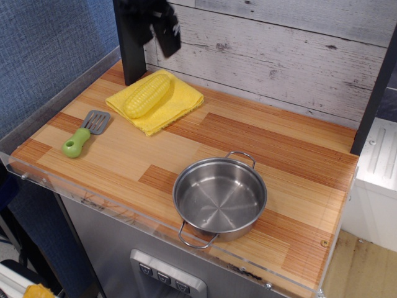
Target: Put the corn on the yellow rectangle.
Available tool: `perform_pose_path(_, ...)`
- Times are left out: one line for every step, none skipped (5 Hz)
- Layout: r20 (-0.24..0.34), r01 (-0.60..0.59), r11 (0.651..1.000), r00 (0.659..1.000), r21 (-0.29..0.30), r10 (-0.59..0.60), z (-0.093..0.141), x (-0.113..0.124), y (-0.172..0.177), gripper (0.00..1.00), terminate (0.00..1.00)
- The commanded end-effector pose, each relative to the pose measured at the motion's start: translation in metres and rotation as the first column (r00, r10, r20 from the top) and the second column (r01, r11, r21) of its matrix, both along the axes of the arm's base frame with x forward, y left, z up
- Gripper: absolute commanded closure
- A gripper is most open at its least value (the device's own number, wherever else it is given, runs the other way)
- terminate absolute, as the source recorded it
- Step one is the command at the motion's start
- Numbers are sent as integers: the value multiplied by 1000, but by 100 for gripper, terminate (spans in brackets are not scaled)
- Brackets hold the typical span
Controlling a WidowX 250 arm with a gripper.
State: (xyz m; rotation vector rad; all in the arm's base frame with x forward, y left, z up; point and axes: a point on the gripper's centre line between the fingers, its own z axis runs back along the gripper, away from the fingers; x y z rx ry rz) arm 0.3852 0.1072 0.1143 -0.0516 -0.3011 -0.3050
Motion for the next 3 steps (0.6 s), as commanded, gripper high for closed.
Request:
perform_pose_path(70,83,993,994,87,-89,45,-3,-21,0,0)
perform_pose_path(67,138,984,987,112,-146,46,-7,-26,0,0)
perform_pose_path(101,148,978,981,149,-164,50,-9,-30,0,100)
